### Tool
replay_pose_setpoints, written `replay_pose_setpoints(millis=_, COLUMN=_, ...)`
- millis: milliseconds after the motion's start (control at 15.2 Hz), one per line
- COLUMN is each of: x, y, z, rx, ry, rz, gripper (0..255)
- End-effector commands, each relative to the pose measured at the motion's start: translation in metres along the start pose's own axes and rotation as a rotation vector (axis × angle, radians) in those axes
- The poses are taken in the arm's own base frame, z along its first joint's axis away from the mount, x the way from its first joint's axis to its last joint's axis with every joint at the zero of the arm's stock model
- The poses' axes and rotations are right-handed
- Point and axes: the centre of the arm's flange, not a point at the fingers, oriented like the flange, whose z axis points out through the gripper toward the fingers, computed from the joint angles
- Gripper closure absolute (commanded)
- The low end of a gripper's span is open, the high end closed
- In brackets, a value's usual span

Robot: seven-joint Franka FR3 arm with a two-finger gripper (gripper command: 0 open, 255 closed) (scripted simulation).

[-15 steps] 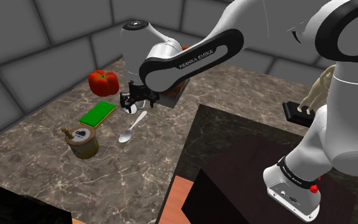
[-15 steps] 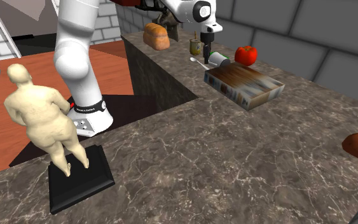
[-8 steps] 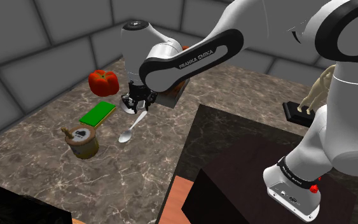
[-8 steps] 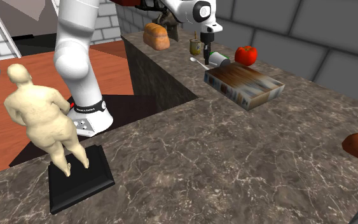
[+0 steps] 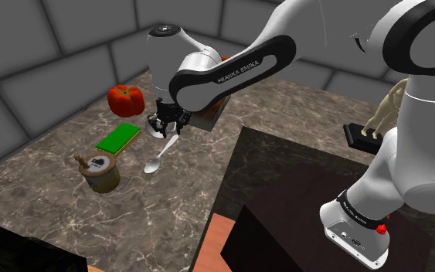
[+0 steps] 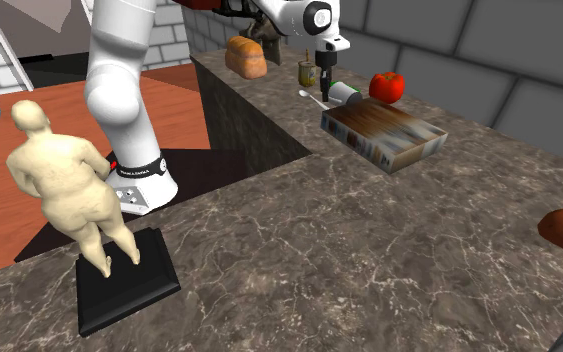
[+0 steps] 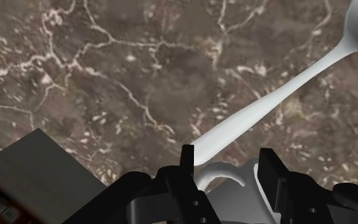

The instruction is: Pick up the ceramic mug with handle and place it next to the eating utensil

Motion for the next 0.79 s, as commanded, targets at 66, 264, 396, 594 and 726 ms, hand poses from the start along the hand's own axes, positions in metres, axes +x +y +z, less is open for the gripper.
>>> replay_pose_setpoints(millis=66, x=0.001, y=0.001, z=-0.01, rx=0.0, ry=-0.001, rz=-0.001, gripper=255)
replay_pose_setpoints(millis=264, x=0.003, y=0.001, z=-0.026, rx=0.0, ry=-0.001, rz=-0.001, gripper=255)
replay_pose_setpoints(millis=396, x=0.004, y=0.002, z=-0.036, rx=0.0, ry=-0.001, rz=-0.001, gripper=255)
replay_pose_setpoints(millis=594, x=0.006, y=0.003, z=-0.052, rx=0.0, ry=-0.001, rz=-0.001, gripper=255)
replay_pose_setpoints(millis=726, x=0.007, y=0.003, z=-0.062, rx=0.0, ry=-0.001, rz=-0.001, gripper=255)
